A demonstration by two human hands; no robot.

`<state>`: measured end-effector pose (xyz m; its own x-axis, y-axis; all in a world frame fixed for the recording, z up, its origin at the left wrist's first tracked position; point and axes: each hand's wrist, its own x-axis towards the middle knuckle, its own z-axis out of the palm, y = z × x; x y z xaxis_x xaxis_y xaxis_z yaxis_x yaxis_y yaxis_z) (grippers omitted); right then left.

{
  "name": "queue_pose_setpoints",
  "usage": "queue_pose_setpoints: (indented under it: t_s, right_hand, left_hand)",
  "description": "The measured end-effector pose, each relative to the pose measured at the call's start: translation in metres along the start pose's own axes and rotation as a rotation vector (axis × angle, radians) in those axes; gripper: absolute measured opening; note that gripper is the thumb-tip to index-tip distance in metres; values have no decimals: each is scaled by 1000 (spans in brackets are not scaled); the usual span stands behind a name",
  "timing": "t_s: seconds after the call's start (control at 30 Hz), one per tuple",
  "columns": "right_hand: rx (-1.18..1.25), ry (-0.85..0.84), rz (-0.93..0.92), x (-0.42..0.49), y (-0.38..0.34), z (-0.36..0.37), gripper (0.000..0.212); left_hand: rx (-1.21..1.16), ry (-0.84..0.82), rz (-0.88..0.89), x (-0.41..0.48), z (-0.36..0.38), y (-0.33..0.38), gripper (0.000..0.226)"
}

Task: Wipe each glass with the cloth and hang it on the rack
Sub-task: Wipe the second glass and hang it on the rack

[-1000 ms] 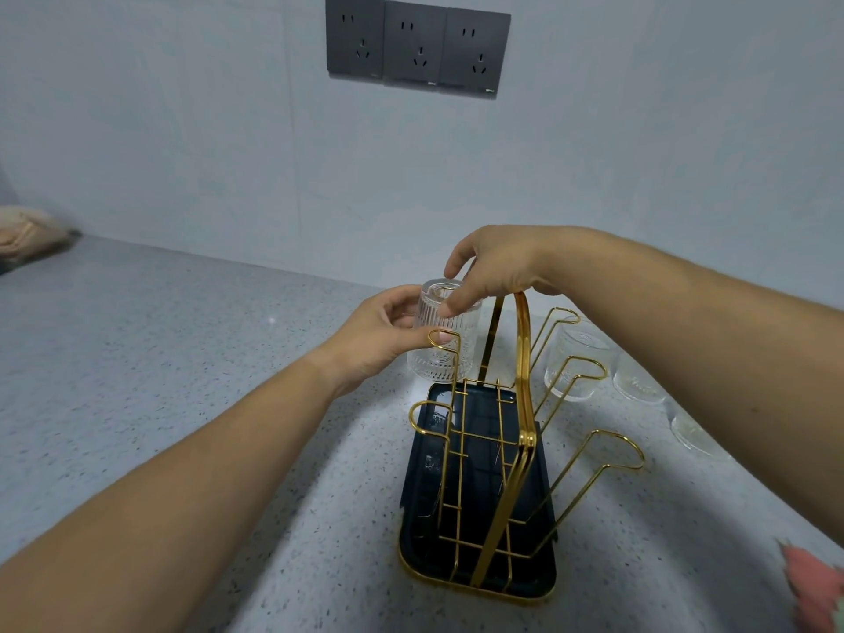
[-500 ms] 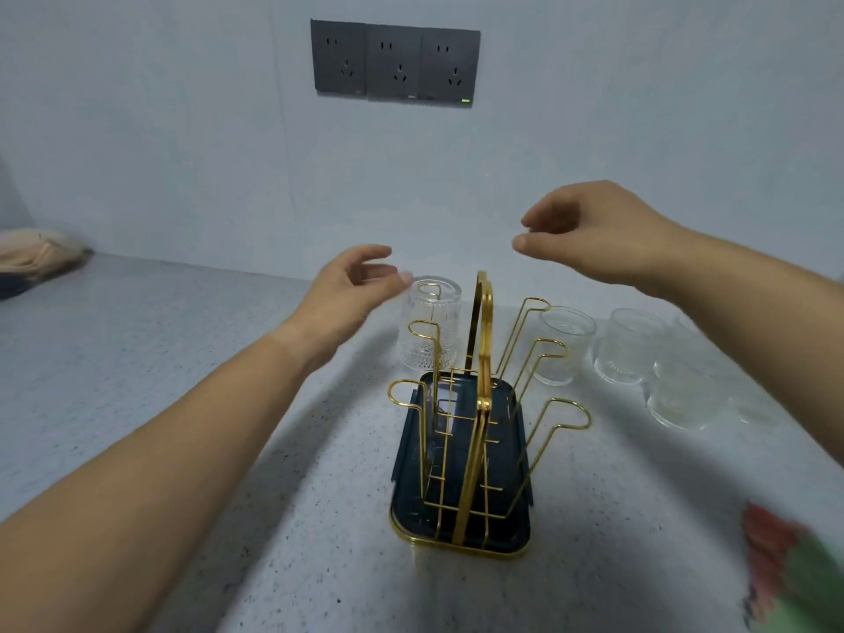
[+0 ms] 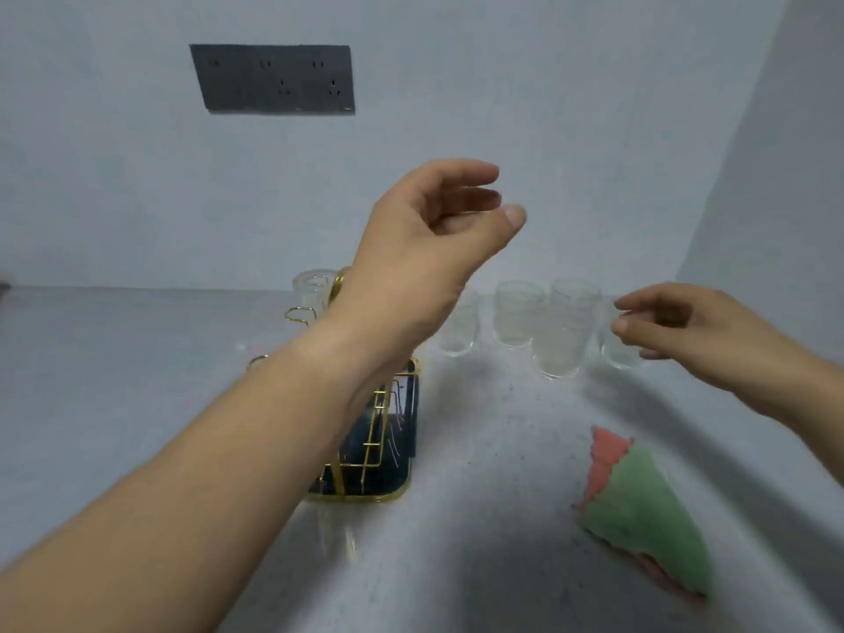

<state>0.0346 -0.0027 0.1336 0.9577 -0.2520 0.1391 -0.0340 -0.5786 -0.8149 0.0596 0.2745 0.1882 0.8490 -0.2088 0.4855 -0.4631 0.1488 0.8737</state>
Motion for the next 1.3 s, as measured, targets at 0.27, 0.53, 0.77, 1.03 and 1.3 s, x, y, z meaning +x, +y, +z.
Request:
queue_pose_setpoints:
  t_s: [0.27, 0.53, 0.77, 1.03, 1.3]
  right_hand:
    - [222, -73, 143, 12, 80, -4, 50]
    - [316, -1, 131, 55, 114, 33, 70]
    - [328, -2, 74, 83, 126, 52, 97]
    - [348, 42, 13, 79, 121, 51, 29]
    - [359, 71, -93, 12, 74, 29, 19]
  left_hand:
    - [180, -72, -431, -6, 94, -130, 69]
    - [319, -188, -490, 35, 112, -218, 99]
    - [346, -237, -372, 61, 122, -249, 64]
    - [252, -130, -264, 50, 130, -254, 54]
    - [155, -102, -205, 7, 113, -206, 66]
